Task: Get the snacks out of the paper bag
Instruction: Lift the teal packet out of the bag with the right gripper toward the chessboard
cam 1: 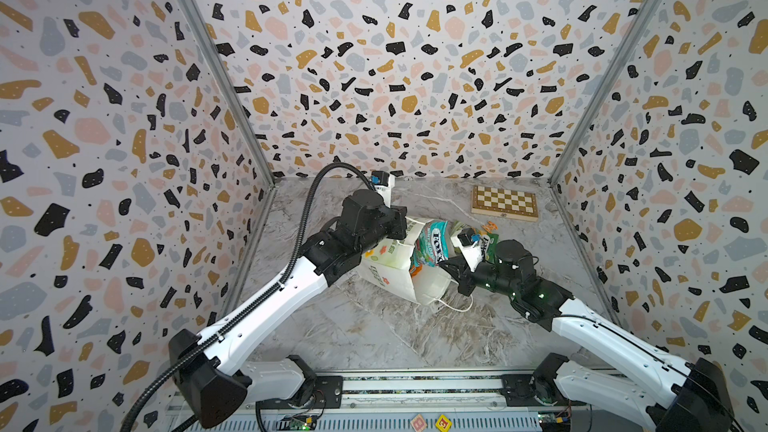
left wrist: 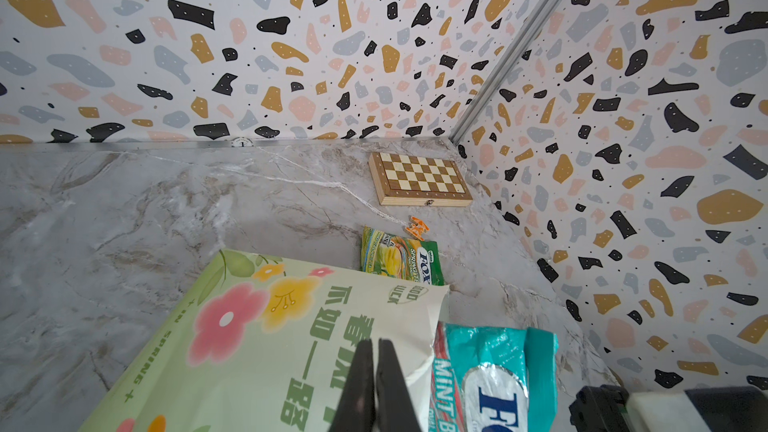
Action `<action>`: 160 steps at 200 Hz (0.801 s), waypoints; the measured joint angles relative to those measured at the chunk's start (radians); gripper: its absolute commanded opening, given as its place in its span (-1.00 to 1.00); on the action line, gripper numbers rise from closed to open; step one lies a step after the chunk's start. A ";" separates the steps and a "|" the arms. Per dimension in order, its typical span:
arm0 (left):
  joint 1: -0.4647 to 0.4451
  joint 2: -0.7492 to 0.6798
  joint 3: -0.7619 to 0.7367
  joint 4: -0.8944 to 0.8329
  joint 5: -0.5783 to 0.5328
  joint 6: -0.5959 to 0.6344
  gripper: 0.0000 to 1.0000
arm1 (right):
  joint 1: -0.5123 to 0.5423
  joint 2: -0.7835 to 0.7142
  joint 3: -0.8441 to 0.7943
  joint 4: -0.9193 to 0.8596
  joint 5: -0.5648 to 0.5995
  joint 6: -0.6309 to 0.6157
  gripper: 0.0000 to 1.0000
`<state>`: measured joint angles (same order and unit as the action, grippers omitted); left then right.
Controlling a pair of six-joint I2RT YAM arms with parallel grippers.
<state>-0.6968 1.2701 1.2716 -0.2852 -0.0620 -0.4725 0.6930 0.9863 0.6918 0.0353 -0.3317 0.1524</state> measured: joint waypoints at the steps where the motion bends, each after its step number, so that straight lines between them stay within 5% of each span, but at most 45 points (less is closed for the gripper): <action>1: 0.000 0.000 0.000 0.000 0.000 0.000 -1.00 | 0.000 -0.002 0.001 -0.002 -0.001 0.000 -1.00; 88: 0.000 0.000 0.000 0.000 0.000 -0.003 -1.00 | -0.033 -0.121 0.129 -0.124 -0.003 -0.008 -1.00; 160: 0.000 0.000 0.000 0.000 0.004 -0.003 -1.00 | -0.112 -0.225 0.216 -0.228 0.130 -0.061 -1.00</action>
<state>-0.6968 1.2701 1.2716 -0.2848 -0.0582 -0.4755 0.5812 0.7616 0.9073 -0.1928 -0.2012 0.0910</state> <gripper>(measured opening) 0.047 0.051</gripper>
